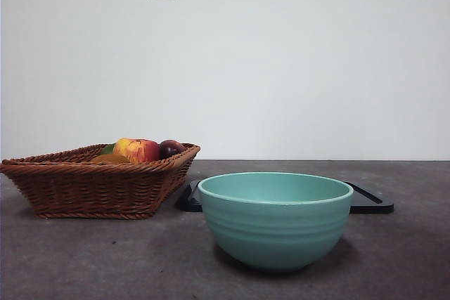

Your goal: Pick up the wifruite, put it on the bowl, pick up the plate, put it on desk

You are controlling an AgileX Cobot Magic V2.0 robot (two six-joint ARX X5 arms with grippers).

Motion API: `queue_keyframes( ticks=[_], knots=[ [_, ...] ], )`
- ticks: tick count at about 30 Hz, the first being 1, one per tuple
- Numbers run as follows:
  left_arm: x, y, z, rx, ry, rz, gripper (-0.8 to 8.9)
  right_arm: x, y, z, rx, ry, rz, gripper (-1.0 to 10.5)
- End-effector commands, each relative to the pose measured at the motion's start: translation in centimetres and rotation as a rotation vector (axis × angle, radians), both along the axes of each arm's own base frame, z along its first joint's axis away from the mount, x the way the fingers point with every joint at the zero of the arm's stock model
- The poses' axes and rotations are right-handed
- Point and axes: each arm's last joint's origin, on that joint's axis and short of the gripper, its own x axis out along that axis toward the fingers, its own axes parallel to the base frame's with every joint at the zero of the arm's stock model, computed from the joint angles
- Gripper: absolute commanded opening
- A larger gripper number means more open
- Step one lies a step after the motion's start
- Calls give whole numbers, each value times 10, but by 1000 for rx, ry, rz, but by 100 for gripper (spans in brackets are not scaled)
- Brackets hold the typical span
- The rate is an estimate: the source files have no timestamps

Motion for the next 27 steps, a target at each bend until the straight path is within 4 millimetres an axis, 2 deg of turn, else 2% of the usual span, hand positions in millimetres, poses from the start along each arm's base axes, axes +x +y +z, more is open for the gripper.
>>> queue_keyframes(
  ticks=[1, 5, 9, 19, 27],
  knots=[
    [0, 0, -3, -96, 7, 19, 7, 0, 0, 0, 113, -3, 3, 6],
    [-1, 0, 4, -144, -14, 25, 8, 0, 0, 2, 177, -3, 10, 6],
    [-3, 0, 16, -194, -50, 24, 8, -3, 0, 13, 207, -31, 16, 6],
    [-17, -2, 72, -213, -182, -38, 10, -18, -1, 65, 215, -62, 13, 6],
    [-19, -4, 119, -115, -113, -92, 10, -22, -1, 114, 198, 36, 12, 6]
  ],
)
